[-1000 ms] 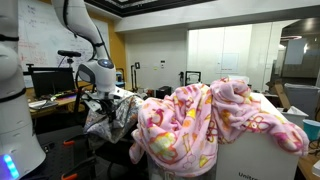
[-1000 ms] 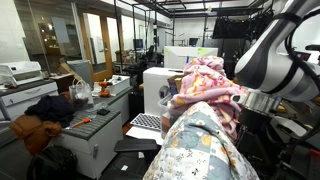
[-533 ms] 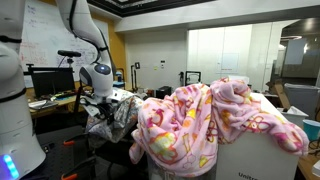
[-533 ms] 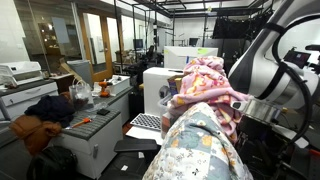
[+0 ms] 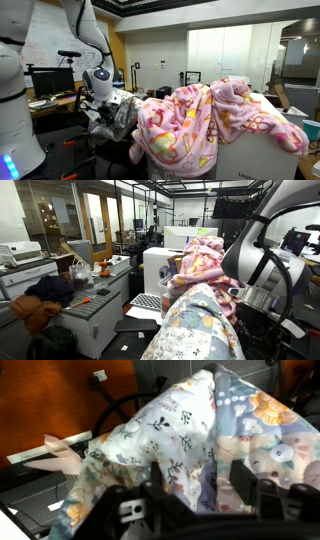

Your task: Pile the blue blanket on top of the pink blanket

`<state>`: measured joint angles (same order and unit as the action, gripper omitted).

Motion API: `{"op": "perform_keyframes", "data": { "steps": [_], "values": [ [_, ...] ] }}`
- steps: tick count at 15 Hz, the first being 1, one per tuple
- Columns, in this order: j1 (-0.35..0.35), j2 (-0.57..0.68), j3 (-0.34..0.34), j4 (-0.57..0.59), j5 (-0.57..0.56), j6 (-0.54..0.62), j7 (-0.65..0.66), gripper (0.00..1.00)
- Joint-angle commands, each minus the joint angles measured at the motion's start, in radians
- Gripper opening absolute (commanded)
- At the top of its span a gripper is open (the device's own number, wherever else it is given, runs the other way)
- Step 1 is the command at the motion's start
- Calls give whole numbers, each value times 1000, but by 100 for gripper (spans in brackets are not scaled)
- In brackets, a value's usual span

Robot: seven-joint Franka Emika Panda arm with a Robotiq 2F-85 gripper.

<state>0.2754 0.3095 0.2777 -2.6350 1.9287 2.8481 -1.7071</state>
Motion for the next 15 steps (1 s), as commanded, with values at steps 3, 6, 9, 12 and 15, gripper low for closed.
{"op": "perform_keyframes", "data": {
  "steps": [3,6,9,12,15],
  "values": [
    [8,17,0,21,46,-7,-55,27],
    [6,9,2,16,36,-5,-41,5],
    [-4,-15,17,-8,-16,0,42,0],
    [-9,-55,31,-48,-121,21,193,1],
    [32,-150,-2,-128,-277,8,436,1]
  ]
}}
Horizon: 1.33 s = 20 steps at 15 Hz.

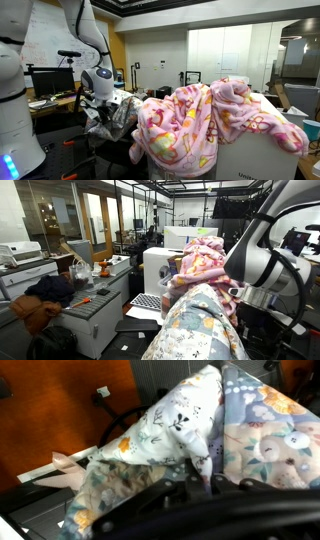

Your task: Pile the blue blanket on top of the pink blanket

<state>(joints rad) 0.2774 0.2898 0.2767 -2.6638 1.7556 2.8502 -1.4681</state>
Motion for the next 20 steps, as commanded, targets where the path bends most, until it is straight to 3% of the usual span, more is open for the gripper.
{"op": "perform_keyframes", "data": {
  "steps": [1,4,5,7,11,17,20],
  "values": [
    [28,-163,-2,-125,-162,-8,267,1],
    [14,-274,-7,-195,-383,-49,491,1],
    [17,-211,-17,-118,-465,-36,560,1],
    [11,-269,-39,-125,-644,-70,709,1],
    [-49,-434,-73,-149,-996,-233,969,1],
    [-120,-682,-192,-73,-1317,-565,1134,1],
    [-143,-745,-249,5,-1411,-682,1163,1]
  ]
}}
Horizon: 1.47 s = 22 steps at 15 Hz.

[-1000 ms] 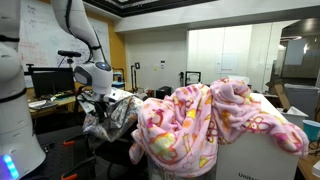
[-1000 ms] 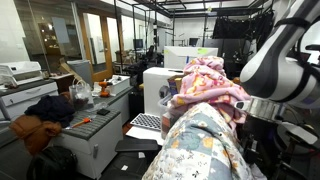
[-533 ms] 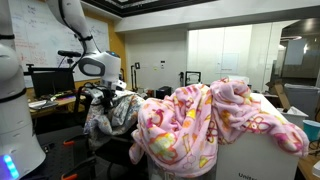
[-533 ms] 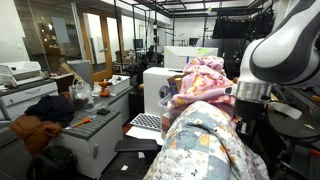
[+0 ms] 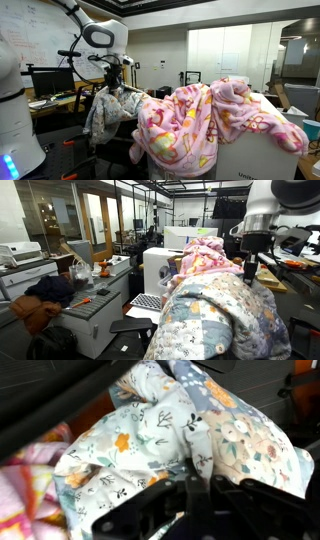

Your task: Pile the blue blanket on top of the pink blanket

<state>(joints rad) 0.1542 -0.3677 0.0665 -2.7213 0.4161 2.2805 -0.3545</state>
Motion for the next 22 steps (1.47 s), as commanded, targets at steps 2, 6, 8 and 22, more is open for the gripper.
{"op": "perform_keyframes", "data": {
  "steps": [2,6,8,22],
  "values": [
    [-30,-102,-62,117,-109,-162,53,1],
    [-47,-82,-80,214,-161,-198,70,1],
    [-59,-61,-79,258,-193,-202,89,1],
    [-96,116,-13,563,-419,-255,372,1]
  ]
}}
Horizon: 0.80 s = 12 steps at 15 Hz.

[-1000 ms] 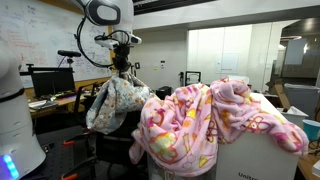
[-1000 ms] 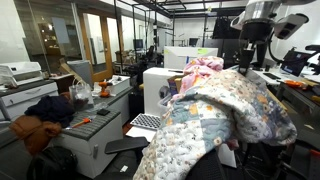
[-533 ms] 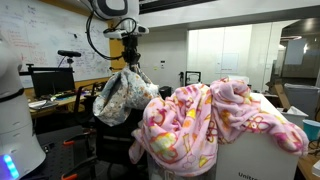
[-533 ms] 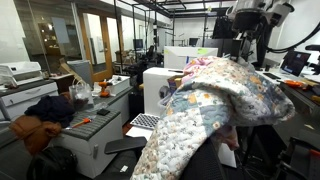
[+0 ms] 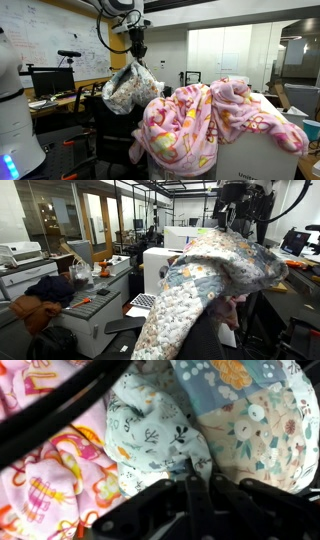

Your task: Pile the blue blanket on top of the pink blanket

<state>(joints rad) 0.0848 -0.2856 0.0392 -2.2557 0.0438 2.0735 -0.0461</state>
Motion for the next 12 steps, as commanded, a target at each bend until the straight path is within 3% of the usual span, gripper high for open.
{"op": "perform_keyframes", "data": {
  "steps": [1,12],
  "values": [
    [-32,43,14,118,-60,-49,81,1],
    [-169,71,-47,319,-226,-66,274,1]
  ]
}}
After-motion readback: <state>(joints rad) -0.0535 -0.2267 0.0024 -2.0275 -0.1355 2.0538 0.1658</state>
